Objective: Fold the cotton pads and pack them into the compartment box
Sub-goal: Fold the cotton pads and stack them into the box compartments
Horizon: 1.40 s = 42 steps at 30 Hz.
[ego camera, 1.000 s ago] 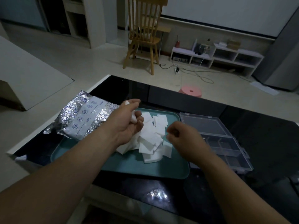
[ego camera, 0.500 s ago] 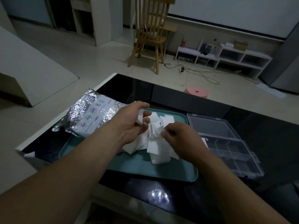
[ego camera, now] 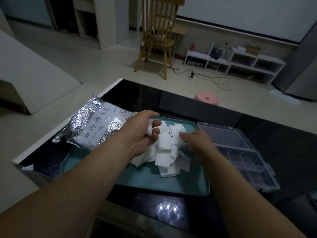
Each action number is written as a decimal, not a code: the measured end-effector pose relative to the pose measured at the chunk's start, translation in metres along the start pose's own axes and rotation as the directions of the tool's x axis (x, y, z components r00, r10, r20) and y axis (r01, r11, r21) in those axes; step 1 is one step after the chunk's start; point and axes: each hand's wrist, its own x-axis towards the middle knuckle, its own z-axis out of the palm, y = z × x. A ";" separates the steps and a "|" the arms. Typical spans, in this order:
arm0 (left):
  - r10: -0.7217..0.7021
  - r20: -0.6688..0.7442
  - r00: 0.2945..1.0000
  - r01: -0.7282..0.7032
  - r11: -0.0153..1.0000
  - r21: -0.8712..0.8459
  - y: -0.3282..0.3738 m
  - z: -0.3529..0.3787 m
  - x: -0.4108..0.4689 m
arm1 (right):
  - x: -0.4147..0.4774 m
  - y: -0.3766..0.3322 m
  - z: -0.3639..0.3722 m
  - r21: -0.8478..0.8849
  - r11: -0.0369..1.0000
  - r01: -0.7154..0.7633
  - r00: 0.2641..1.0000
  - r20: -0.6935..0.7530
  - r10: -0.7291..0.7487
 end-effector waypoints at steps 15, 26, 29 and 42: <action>0.004 0.023 1.000 -0.005 0.999 0.047 -0.006 0.007 -0.007 | 0.003 0.000 0.017 0.108 0.993 -0.052 0.998 0.032 0.049; 0.160 0.309 0.938 -0.260 0.912 0.317 -0.032 0.037 -0.019 | -0.062 -0.014 -0.021 -0.191 0.808 0.557 0.794 -0.164 -0.586; 0.121 0.336 0.934 -0.206 0.951 0.230 -0.037 0.042 -0.028 | -0.072 -0.012 -0.023 -0.144 0.775 0.616 0.781 -0.018 -0.624; 0.043 0.145 0.989 -0.048 0.998 0.038 -0.010 0.011 -0.013 | -0.059 0.002 -0.050 -0.210 0.814 0.542 0.837 0.052 -0.545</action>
